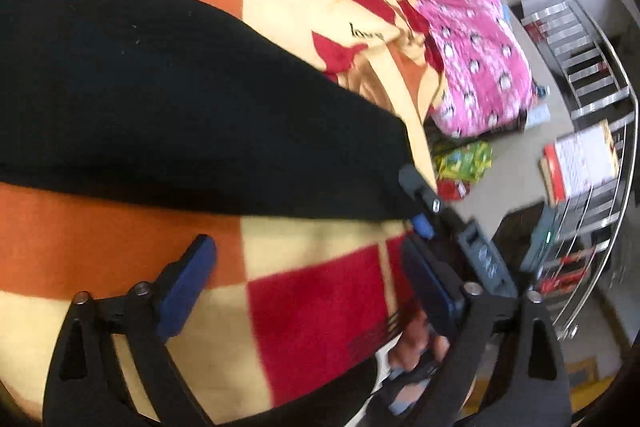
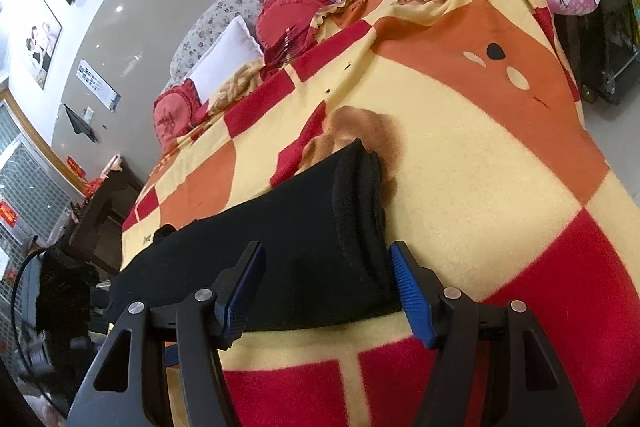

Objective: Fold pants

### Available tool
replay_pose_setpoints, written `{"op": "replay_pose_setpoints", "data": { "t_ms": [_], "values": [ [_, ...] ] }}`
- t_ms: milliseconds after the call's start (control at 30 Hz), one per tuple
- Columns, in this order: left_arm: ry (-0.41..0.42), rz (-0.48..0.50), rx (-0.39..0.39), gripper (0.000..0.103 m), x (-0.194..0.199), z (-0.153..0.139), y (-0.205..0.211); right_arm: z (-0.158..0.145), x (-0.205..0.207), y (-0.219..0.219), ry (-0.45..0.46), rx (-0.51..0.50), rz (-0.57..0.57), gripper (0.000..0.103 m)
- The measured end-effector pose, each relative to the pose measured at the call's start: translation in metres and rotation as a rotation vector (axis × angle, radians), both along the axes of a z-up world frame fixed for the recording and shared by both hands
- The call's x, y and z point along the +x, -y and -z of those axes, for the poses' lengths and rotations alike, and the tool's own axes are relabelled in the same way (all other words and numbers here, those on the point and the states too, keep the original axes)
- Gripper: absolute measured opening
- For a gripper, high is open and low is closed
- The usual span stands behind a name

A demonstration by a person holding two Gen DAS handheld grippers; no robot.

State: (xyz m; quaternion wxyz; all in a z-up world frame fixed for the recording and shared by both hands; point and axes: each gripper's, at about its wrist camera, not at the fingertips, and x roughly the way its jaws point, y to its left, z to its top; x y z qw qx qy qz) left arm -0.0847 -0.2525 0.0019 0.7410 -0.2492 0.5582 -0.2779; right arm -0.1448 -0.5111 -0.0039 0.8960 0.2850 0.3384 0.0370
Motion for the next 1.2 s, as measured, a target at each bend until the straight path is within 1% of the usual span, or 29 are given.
{"op": "replay_pose_setpoints", "data": {
  "t_ms": [33,100,233,300,400,433,467,500,567,600,633,667,700,733,833,967,1067,1200],
  "values": [
    [-0.014,-0.019,-0.017,0.103,0.002,0.000,0.000,0.000,0.001,0.001,0.004,0.007,-0.002,0.065],
    [-0.033,-0.049,-0.030,0.103,0.006,0.001,0.004,0.001,0.002,0.004,0.014,0.026,-0.007,0.065],
    [-0.053,-0.059,-0.058,0.103,0.014,0.002,0.016,0.003,0.005,0.007,0.031,0.048,-0.015,0.065],
    [-0.081,-0.077,-0.096,0.103,0.018,0.004,0.018,0.003,0.006,0.007,0.034,0.045,-0.015,0.065],
    [-0.124,-0.089,-0.186,0.103,0.024,0.010,0.015,0.002,0.007,0.006,0.037,0.040,-0.018,0.065],
    [-0.129,-0.092,-0.206,0.100,0.026,0.012,0.013,0.003,0.007,0.006,0.037,0.037,-0.018,0.063],
    [-0.136,-0.093,-0.219,0.091,0.027,0.013,0.012,0.003,0.007,0.006,0.037,0.032,-0.018,0.060],
    [-0.142,-0.089,-0.220,0.086,0.029,0.015,0.011,0.003,0.008,0.005,0.037,0.022,-0.018,0.056],
    [-0.148,-0.072,-0.208,0.064,0.032,0.016,0.012,0.006,0.009,0.004,0.023,0.008,-0.015,0.032],
    [-0.150,-0.057,-0.198,0.058,0.032,0.017,0.013,0.008,0.010,0.005,0.018,0.005,-0.008,0.028],
    [-0.151,-0.046,-0.191,0.046,0.033,0.018,0.014,0.009,0.010,0.006,0.018,0.010,-0.006,0.022],
    [-0.155,-0.027,-0.185,0.033,0.033,0.020,0.017,0.011,0.011,0.007,0.017,0.022,-0.007,0.019],
    [-0.157,-0.014,-0.183,0.027,0.033,0.022,0.017,0.011,0.011,0.009,0.021,0.032,-0.008,0.018],
    [-0.156,0.003,-0.180,0.015,0.033,0.023,0.018,0.011,0.010,0.008,0.025,0.033,-0.006,0.017],
    [-0.146,0.015,-0.189,0.010,0.033,0.023,0.014,0.004,0.005,0.006,0.063,0.048,-0.007,0.015],
    [-0.109,0.028,-0.228,0.008,0.031,0.010,0.002,-0.016,0.001,0.000,0.121,0.061,-0.018,0.014],
    [-0.088,0.027,-0.269,0.008,0.029,-0.003,-0.012,-0.040,-0.002,-0.012,0.176,0.057,-0.039,0.014],
    [-0.048,0.004,-0.314,0.008,0.028,-0.021,-0.040,-0.077,-0.001,-0.042,0.251,0.033,-0.110,0.014]
  ]
}}
